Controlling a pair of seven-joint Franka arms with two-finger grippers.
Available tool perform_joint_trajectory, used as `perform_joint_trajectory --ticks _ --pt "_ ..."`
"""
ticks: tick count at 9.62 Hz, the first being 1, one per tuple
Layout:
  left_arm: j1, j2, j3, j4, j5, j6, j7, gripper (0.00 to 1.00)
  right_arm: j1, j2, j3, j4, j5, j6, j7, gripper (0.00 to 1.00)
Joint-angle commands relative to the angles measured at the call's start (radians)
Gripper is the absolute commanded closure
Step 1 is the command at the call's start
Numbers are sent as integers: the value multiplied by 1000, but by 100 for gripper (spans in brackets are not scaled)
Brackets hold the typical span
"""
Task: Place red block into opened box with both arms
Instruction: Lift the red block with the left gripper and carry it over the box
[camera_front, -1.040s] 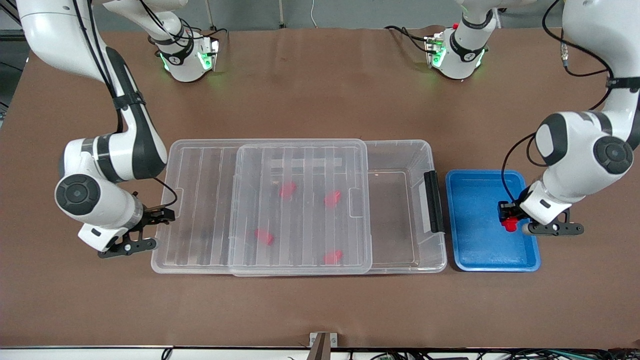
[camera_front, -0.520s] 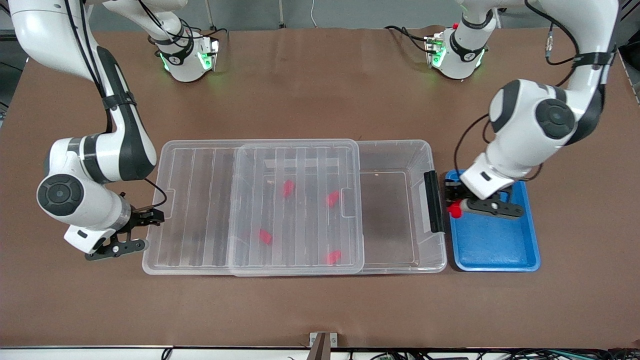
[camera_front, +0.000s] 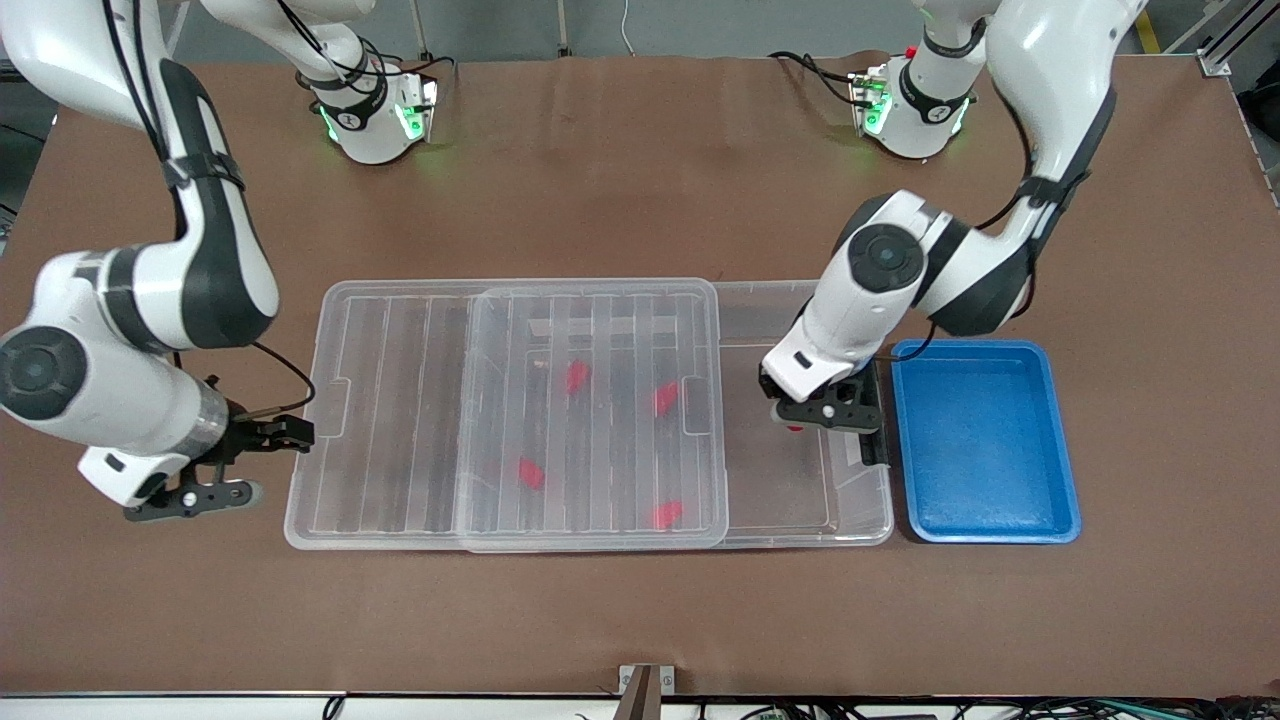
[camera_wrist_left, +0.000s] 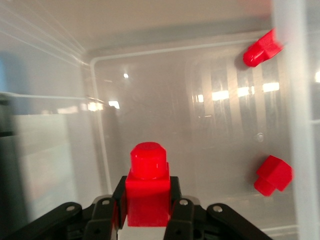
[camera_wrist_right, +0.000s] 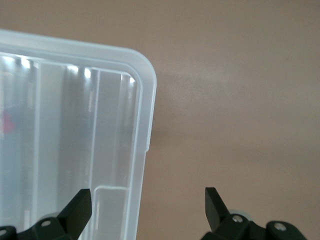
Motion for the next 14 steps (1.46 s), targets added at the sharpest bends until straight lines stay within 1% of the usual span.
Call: perform_joint_trajectory --ticks 1,2,4,5,6,7,9,12,13,14 --pt "-16 218 -15 172 38 -4 -17 100 -29 -193 -14 -33 36 -108 153 0" --pt "-19 232 -15 178 38 -4 -17 100 -48 -268 -23 -33 56 -171 153 0" --pt "-36 289 -15 181 53 -4 -24 100 -55 -359 -99 -50 94 -304 144 0" --pt "-36 304 -13 182 62 -4 -27 100 -53 -411 -123 -96 98 -318 143 0" --pt "-39 316 -12 184 68 -4 -29 100 -53 -471 -138 -184 98 -303 141 0" --pt "-40 318 -12 182 102 -5 -34 100 -52 -497 -138 -225 98 -276 138 0" --pt "-39 318 -10 178 174 -31 -66 100 -50 -496 -138 -222 95 -278 135 0" --pt "-28 316 -9 170 191 -51 -84 98 -52 -496 -137 -216 85 -282 90 0" --pt "-28 318 -7 170 191 -51 -84 94 -53 -496 -137 -216 85 -282 87 0" --pt "-28 316 -7 170 190 -51 -90 86 -53 -496 -137 -216 85 -282 83 0"
